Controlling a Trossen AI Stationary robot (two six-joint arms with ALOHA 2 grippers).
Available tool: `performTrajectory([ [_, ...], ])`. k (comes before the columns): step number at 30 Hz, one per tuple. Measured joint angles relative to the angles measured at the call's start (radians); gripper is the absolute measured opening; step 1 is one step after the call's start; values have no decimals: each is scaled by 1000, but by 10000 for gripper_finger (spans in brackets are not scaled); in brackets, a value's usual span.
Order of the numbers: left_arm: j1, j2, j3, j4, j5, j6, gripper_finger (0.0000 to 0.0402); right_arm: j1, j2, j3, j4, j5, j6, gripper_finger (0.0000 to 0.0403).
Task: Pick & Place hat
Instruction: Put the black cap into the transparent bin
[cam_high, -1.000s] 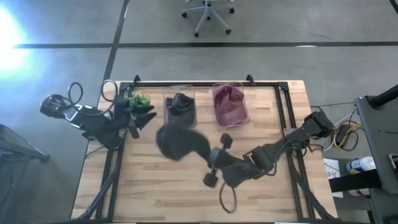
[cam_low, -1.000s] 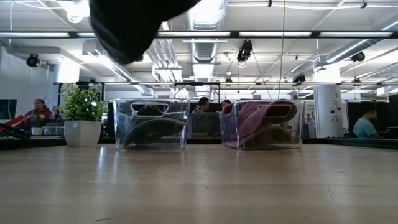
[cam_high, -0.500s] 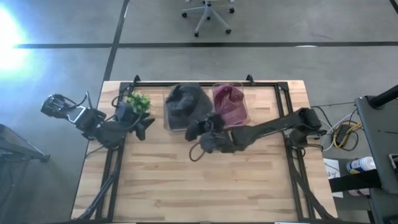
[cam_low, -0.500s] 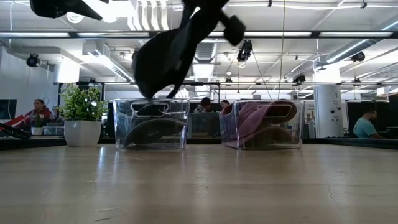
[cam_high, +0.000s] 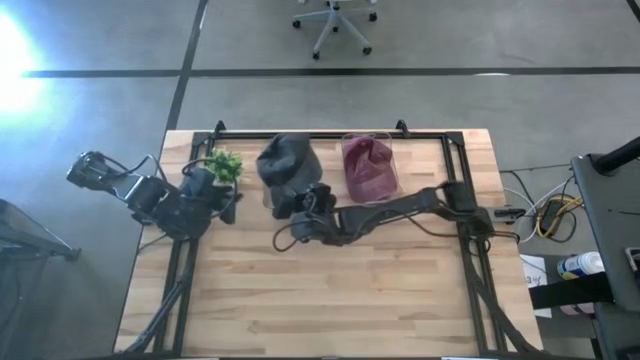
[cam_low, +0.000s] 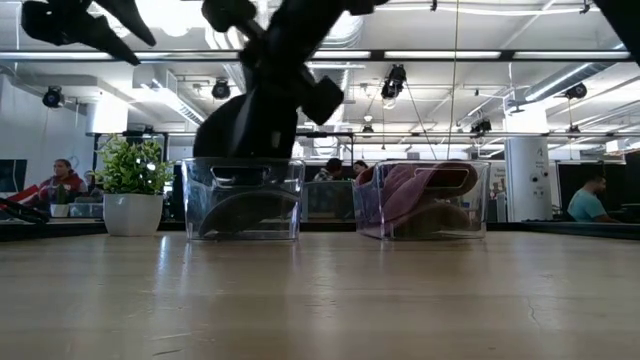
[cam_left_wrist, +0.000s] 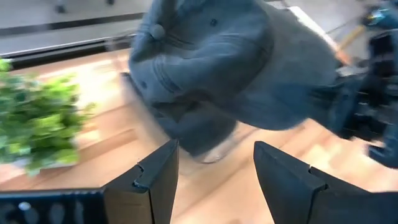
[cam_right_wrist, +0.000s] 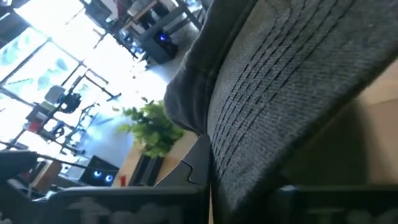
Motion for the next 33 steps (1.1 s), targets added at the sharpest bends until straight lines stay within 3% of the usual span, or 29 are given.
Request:
performTrajectory([
  [6, 1, 1, -5, -72, -20, -15, 202, -5, 81, 170, -48, 47, -92, 13],
  [14, 1, -6, -63, -59, 30, -48, 202, -9, 184, 294, -315, 46, 141, 13],
  [25, 4, -10, -126, -24, 39, -56, 202, -18, 188, 276, -273, -12, 184, 42],
  [33, 8, -15, -148, 21, 41, -56, 202, -43, 188, 262, -205, -125, 78, 92],
])
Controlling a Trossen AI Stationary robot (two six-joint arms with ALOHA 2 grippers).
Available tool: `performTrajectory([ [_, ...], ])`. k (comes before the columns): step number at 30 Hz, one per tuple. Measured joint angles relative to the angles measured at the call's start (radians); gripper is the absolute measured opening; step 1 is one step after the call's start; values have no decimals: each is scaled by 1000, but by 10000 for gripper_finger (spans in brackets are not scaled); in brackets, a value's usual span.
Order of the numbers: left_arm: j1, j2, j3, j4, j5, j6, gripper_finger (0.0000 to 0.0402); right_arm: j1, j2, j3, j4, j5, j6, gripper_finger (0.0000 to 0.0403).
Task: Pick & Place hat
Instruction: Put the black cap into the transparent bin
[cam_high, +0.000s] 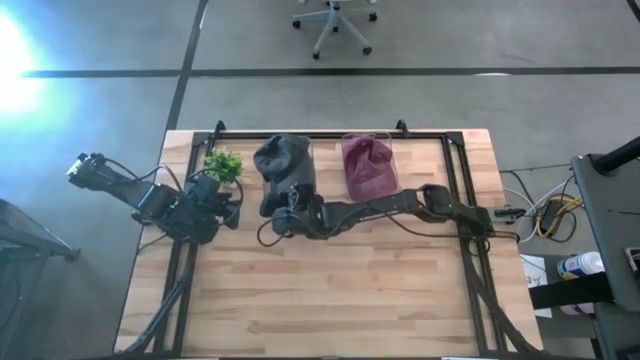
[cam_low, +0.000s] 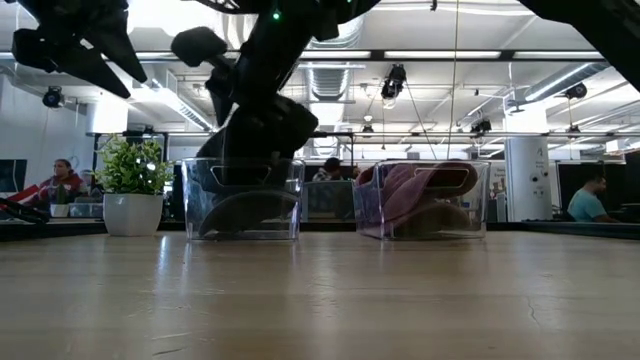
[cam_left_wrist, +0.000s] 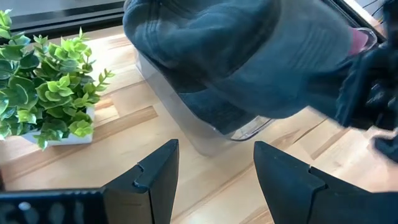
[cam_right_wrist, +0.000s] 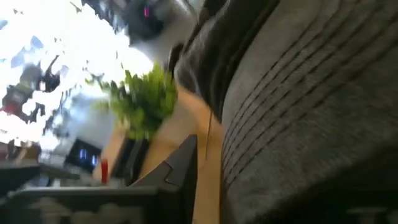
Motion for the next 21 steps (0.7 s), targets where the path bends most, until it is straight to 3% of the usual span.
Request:
performTrajectory([
  [8, 0, 0, 0, 36, -13, 0, 202, -35, 0, -2, 3, -405, -164, 148],
  [21, 0, 4, 0, 95, -66, 0, 202, -32, -70, -2, -155, -844, -495, 178],
])
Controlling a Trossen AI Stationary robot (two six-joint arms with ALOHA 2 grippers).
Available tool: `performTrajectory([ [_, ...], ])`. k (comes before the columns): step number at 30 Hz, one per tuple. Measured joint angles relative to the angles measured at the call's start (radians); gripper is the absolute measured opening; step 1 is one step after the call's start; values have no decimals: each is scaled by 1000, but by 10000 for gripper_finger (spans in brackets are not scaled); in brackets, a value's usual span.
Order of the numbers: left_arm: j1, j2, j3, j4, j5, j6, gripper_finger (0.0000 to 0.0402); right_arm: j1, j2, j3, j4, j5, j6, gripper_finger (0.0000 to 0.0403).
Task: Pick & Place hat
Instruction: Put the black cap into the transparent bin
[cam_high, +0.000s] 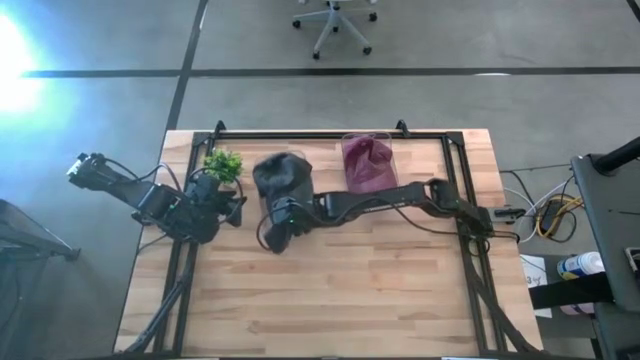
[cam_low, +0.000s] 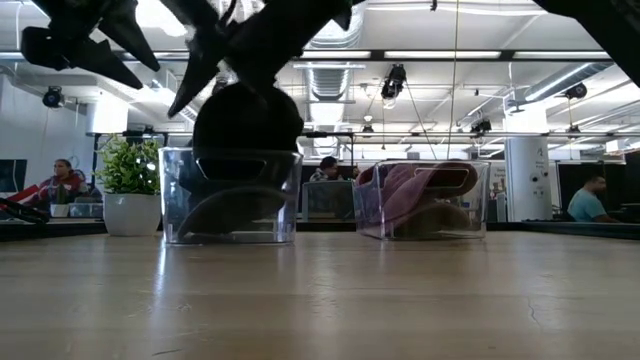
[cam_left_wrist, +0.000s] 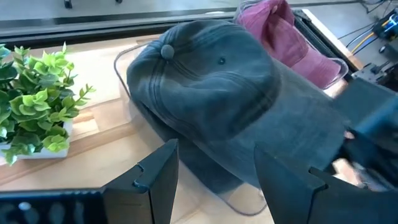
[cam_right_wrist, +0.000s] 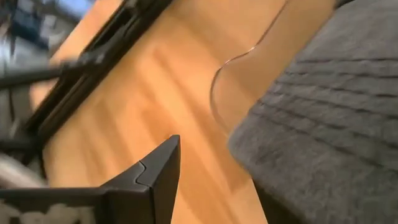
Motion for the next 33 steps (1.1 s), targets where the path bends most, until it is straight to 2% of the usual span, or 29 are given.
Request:
performTrajectory([
  [6, 2, 20, 0, 25, -19, 0, 202, -1, -47, 1, -43, -236, -166, 178],
  [11, 9, 48, 0, 38, -19, -13, 202, -1, -54, 0, -60, -403, -224, 178],
  [14, 14, 65, 0, 49, -17, -13, 202, -1, -55, 0, -69, -563, -279, 178],
  [18, 14, 80, 0, 61, -14, -14, 202, 4, -59, 0, -168, -747, -359, 178],
  [20, 14, 82, 0, 61, -12, -14, 202, 10, -66, 0, -264, -785, -417, 178],
  [23, 14, 81, 0, 62, -5, -14, 202, 15, -89, 0, -478, -765, -535, 178],
  [28, 14, 79, 0, 61, -1, -14, 202, 14, -134, 0, -699, -610, -633, 170],
  [30, 14, 80, 0, 62, -1, -14, 202, 10, -160, 0, -749, -493, -634, 166],
  [33, 14, 80, 0, 62, 0, -17, 202, -10, -207, -19, -801, -206, -559, 160],
])
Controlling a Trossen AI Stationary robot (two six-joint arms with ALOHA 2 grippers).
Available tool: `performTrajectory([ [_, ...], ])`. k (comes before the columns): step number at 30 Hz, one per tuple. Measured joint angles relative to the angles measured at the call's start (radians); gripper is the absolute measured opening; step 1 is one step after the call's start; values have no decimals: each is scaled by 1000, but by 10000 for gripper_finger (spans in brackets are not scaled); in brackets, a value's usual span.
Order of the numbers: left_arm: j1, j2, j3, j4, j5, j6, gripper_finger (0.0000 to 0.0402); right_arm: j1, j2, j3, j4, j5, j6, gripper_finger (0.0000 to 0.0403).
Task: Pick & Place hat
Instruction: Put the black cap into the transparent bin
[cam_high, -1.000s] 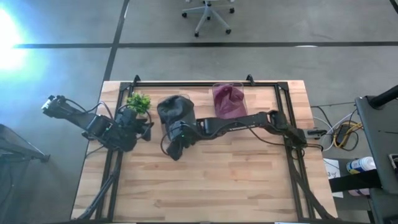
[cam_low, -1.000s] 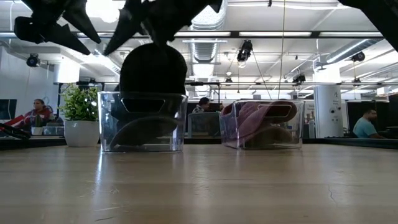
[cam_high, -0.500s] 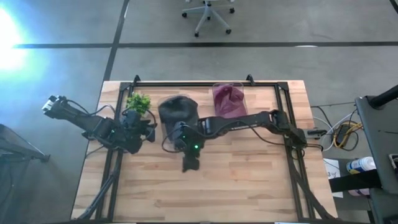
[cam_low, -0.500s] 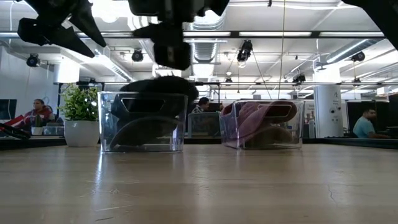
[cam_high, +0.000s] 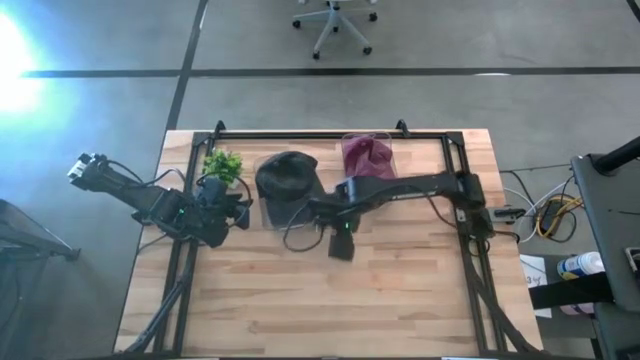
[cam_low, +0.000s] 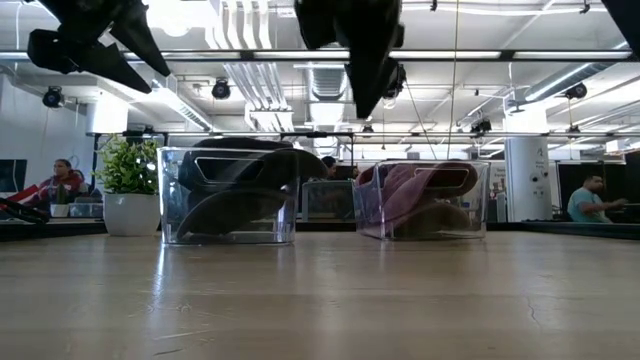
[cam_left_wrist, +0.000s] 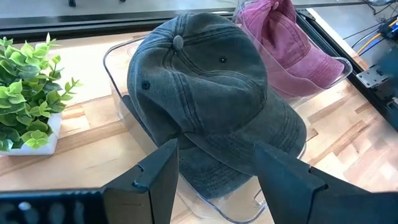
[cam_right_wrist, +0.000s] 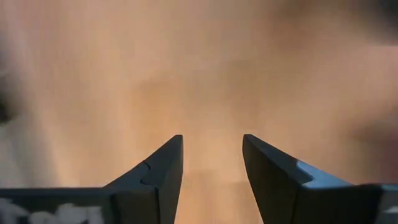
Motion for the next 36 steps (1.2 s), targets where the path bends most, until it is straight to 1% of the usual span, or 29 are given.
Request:
performTrajectory([
  [1, 0, 0, 0, 0, 3, -4, 202, -14, -16, -17, 10, 81, 38, 158],
  [2, 0, 1, 0, -1, 10, -10, 202, -33, -30, -37, 34, 119, 65, 156],
  [3, 1, 2, -1, 0, 21, -14, 202, -55, -45, -58, 63, 122, 85, 154],
  [5, 1, 2, -14, 4, 57, -23, 202, -102, -75, -115, 155, 92, 125, 150],
  [8, 1, 2, -55, 28, 140, -45, 202, -183, -117, -220, 333, 22, 224, 142],
  [12, -1, 3, -123, 123, 282, -54, 202, -285, -142, -340, 532, 22, 360, 131],
  [14, -5, 3, -157, 155, 349, -55, 202, -319, -145, -378, 609, 32, 398, 125],
  [16, -10, 3, -188, 164, 386, -67, 202, -340, -145, -406, 674, 27, 408, 120],
  [20, -10, 4, -242, 165, 388, -94, 202, -361, -113, -417, 767, -5, 418, 114],
  [24, -7, 4, -293, 184, 367, -102, 202, -365, -81, -403, 788, -11, 407, 114],
  [26, -7, 3, -318, 209, 358, -103, 202, -364, -75, -402, 808, -38, 402, 115],
  [32, 11, 3, -384, 386, 313, -102, 202, -346, -75, -390, 842, -133, 436, 113],
  [36, 40, 3, -415, 494, 290, -77, 202, -317, -76, -362, 844, -140, 440, 111],
])
